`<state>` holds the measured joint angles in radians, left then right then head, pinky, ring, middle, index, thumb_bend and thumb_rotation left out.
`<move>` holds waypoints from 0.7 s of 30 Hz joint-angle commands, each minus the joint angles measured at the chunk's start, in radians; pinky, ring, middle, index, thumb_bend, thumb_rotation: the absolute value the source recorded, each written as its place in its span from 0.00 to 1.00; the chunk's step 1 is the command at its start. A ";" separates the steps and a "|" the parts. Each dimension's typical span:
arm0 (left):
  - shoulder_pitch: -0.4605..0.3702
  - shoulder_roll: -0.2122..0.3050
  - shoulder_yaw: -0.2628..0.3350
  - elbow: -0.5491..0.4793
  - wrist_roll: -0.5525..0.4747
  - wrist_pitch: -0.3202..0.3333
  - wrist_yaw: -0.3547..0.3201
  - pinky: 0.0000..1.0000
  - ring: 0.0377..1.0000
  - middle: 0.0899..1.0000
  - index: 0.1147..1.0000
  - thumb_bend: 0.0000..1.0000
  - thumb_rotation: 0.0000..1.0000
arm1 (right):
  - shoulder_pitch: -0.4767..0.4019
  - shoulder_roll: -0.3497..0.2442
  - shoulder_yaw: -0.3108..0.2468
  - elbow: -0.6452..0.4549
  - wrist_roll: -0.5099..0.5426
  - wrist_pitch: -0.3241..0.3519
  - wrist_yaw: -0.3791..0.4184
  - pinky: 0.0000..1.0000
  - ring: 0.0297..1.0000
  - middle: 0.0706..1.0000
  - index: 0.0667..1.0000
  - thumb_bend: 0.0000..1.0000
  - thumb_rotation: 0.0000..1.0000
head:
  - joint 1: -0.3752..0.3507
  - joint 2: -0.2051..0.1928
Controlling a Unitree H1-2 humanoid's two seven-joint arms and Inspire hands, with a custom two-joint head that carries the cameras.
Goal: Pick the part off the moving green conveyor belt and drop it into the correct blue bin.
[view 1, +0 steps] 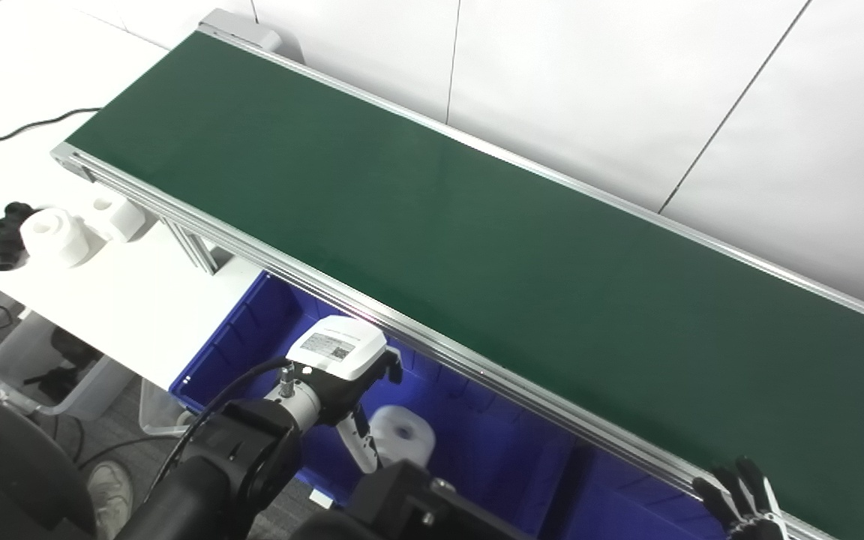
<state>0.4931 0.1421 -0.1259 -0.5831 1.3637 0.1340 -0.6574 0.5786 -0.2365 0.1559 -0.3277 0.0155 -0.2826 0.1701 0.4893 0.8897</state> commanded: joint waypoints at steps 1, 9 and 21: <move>0.001 -0.001 0.005 -0.046 0.014 -0.002 -0.002 0.75 0.71 0.67 0.62 0.99 0.29 | 0.016 -0.007 -0.005 -0.032 0.020 -0.015 0.010 0.88 0.84 0.89 0.95 0.85 1.00 | -0.008 -0.004; 0.034 0.002 0.009 -0.098 -0.033 -0.023 0.028 0.73 0.69 0.65 0.61 0.95 0.29 | 0.033 0.005 -0.002 -0.031 0.009 -0.035 0.011 0.89 0.84 0.89 0.95 0.85 1.00 | -0.073 -0.014; 0.216 -0.077 -0.110 -0.182 -0.581 -0.366 0.533 0.51 0.57 0.60 0.59 0.74 0.31 | 0.047 0.089 0.039 -0.018 -0.052 -0.007 -0.012 0.86 0.82 0.87 0.93 0.88 0.98 | -0.358 -0.027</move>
<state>0.6980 0.0702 -0.2242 -0.7474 0.8364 -0.1606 -0.1999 0.6171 -0.1659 0.1870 -0.3225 -0.0304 -0.2825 0.1691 0.1617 0.8636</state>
